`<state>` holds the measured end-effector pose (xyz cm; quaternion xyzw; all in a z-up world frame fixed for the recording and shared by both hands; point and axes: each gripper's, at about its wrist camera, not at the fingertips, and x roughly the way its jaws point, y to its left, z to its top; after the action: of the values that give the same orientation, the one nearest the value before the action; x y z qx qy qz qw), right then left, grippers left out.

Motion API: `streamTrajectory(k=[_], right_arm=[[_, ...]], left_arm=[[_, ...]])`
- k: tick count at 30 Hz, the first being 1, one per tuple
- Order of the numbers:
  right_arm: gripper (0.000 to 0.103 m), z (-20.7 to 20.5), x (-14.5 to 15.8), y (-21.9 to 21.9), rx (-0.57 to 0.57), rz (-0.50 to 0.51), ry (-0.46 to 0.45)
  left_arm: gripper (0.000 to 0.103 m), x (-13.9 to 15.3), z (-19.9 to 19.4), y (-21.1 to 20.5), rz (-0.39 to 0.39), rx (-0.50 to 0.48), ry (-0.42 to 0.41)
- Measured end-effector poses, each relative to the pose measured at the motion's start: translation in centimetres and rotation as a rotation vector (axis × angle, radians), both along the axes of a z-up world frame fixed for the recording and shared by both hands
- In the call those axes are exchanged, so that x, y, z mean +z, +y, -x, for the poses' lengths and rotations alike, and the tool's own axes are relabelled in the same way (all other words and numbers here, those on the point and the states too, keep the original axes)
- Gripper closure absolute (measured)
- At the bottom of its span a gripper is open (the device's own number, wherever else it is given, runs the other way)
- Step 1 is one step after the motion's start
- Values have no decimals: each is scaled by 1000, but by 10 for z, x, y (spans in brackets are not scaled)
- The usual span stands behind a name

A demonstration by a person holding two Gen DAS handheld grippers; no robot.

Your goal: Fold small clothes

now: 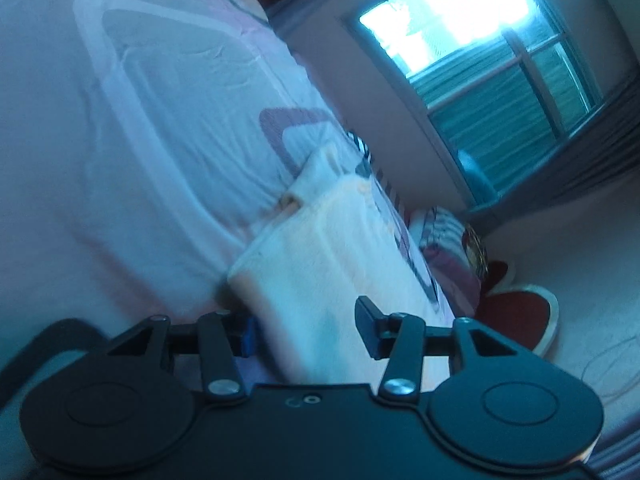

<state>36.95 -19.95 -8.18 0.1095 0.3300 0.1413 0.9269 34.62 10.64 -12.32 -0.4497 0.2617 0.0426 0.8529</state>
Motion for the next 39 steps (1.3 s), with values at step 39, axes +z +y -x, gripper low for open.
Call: streamTrajectory(k=[39], right_arm=[[101,-100,-41,54,94,-7,13]], left_arm=[[97,30,-33,-7,-131,-5,-51]])
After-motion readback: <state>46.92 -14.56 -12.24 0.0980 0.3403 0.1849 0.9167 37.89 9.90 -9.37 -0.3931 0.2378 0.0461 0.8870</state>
